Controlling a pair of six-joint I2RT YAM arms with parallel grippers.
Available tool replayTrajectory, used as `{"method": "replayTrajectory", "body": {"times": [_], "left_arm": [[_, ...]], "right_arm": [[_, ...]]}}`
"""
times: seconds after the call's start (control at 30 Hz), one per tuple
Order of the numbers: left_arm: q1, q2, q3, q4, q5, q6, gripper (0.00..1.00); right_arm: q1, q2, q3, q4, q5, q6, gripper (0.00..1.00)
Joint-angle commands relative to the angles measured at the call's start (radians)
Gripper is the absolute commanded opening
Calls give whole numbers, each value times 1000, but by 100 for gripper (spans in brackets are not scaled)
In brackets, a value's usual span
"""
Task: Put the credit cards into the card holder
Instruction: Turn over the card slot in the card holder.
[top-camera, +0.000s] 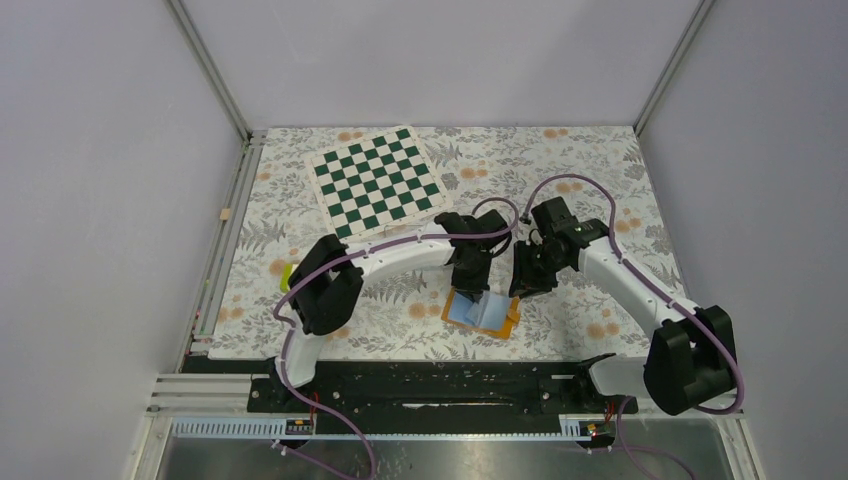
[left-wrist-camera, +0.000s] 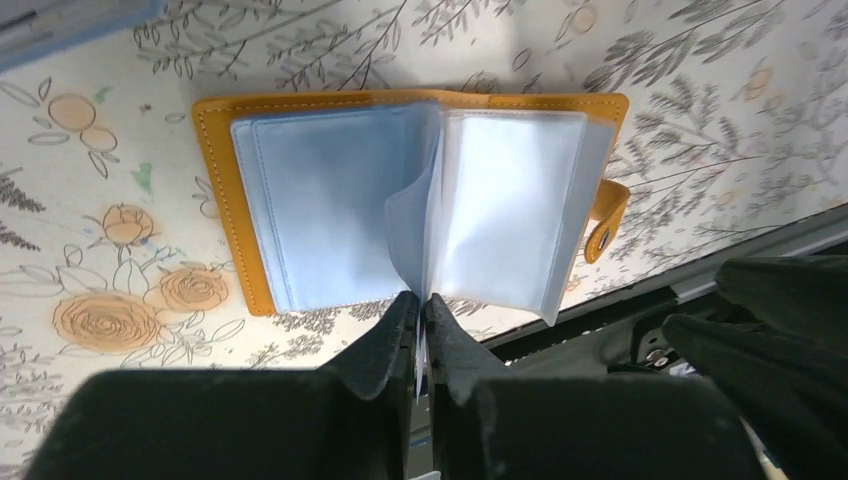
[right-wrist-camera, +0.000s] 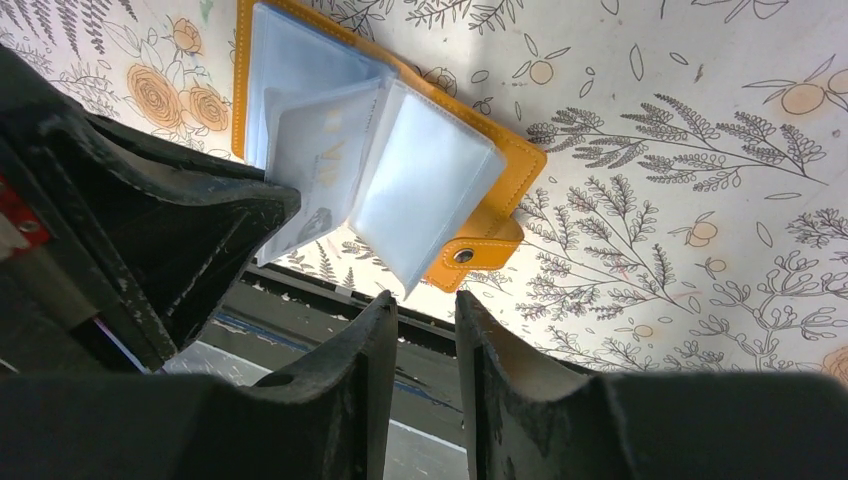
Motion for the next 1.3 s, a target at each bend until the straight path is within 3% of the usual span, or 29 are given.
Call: {"method": "replayTrajectory", "body": {"times": [0.0, 0.23, 0.4, 0.57, 0.83, 1.27], "left_arm": [[-14, 26, 69, -53, -10, 19, 7], [-27, 68, 98, -53, 16, 23, 8], [-27, 62, 80, -52, 7, 23, 7], [-27, 56, 75, -53, -9, 20, 7], [-18, 23, 51, -81, -79, 15, 3], [-6, 13, 42, -122, -134, 21, 0]], "right_arm": [[-6, 32, -10, 20, -18, -17, 35], [-14, 105, -5, 79, -52, -5, 32], [-14, 171, -1, 92, -81, 1, 14], [-14, 199, -12, 51, -37, 4, 4], [-13, 201, -26, -67, 116, 0, 0], [-14, 229, -14, -118, 189, -10, 0]]}}
